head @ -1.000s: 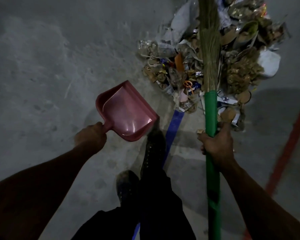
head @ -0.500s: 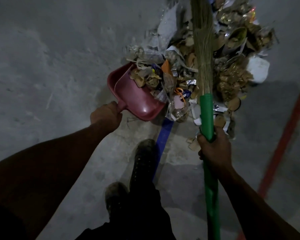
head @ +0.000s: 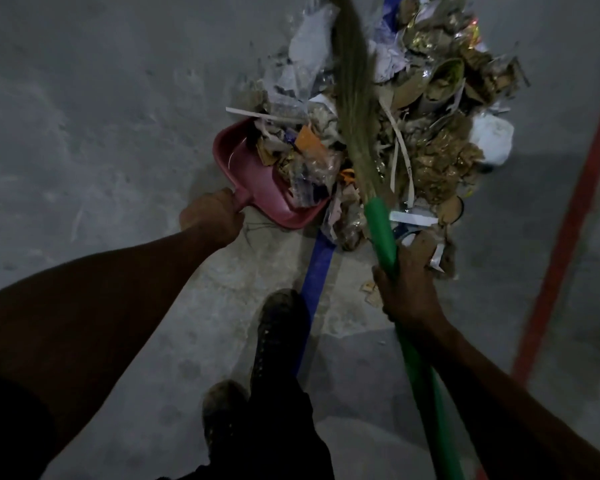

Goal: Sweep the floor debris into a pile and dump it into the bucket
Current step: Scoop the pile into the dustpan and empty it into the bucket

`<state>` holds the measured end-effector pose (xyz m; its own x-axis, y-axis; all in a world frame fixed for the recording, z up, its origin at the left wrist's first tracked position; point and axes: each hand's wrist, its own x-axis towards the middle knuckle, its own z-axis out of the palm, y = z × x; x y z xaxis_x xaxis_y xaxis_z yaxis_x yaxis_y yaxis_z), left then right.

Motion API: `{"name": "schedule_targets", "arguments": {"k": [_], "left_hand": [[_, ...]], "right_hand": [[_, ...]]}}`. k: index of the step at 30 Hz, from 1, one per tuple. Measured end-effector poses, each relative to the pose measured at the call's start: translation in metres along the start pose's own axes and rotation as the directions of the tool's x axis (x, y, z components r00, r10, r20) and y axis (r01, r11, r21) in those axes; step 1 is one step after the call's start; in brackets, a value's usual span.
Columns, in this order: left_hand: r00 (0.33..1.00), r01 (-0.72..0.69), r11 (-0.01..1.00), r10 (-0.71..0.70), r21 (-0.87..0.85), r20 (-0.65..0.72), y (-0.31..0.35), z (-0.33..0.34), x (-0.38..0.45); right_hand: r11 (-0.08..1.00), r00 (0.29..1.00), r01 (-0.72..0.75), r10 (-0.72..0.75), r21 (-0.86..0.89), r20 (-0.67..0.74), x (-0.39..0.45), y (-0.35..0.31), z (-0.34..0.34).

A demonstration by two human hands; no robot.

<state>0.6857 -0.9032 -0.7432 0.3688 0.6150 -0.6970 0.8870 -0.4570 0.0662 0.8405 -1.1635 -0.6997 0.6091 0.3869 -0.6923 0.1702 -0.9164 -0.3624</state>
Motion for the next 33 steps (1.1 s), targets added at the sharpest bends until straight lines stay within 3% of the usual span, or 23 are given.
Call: {"name": "schedule_targets", "arguments": {"k": [4, 8, 12, 16, 19, 22, 25, 29, 33], "left_hand": [[1.000, -0.009, 1.000, 0.009, -0.014, -0.007, -0.008, 0.005, 0.003], [0.999, -0.027, 1.000, 0.028, 0.011, -0.036, -0.014, 0.011, 0.007], [0.993, -0.058, 0.997, 0.062, 0.048, -0.099, -0.018, 0.018, 0.006], [0.972, -0.167, 0.980, 0.182, 0.111, -0.150, -0.029, 0.025, 0.005], [0.929, -0.239, 0.959, 0.272, 0.152, -0.252, -0.040, 0.035, 0.010], [0.876, -0.289, 0.939, 0.338, 0.185, -0.344, -0.050, 0.044, 0.016], [0.842, -0.323, 0.926, 0.376, 0.197, -0.387, -0.061, 0.058, 0.025], [0.784, -0.384, 0.903, 0.429, 0.192, -0.449, -0.073, 0.076, 0.039], [0.744, -0.423, 0.883, 0.468, 0.206, -0.477, -0.079, 0.082, 0.046]], "right_hand": [[0.993, 0.986, -0.081, 0.068, 0.081, 0.155, -0.016, 0.012, 0.008], [0.971, 0.972, -0.170, 0.137, 0.167, 0.191, 0.002, 0.019, 0.015], [0.982, 0.983, -0.154, 0.142, 0.110, 0.114, 0.018, 0.024, 0.030], [0.985, 0.997, -0.070, 0.064, 0.155, 0.044, 0.017, 0.027, 0.046], [0.999, 0.999, 0.007, -0.005, 0.038, -0.049, 0.024, 0.028, 0.054], [0.993, 0.995, -0.085, 0.080, -0.085, -0.062, 0.037, 0.023, 0.059], [0.985, 0.987, -0.158, 0.156, -0.069, -0.040, 0.052, 0.020, 0.073], [0.998, 0.981, -0.060, 0.056, -0.012, -0.186, 0.065, 0.027, 0.093], [0.995, 0.965, 0.003, -0.028, -0.098, -0.261, 0.065, 0.027, 0.097]]}}
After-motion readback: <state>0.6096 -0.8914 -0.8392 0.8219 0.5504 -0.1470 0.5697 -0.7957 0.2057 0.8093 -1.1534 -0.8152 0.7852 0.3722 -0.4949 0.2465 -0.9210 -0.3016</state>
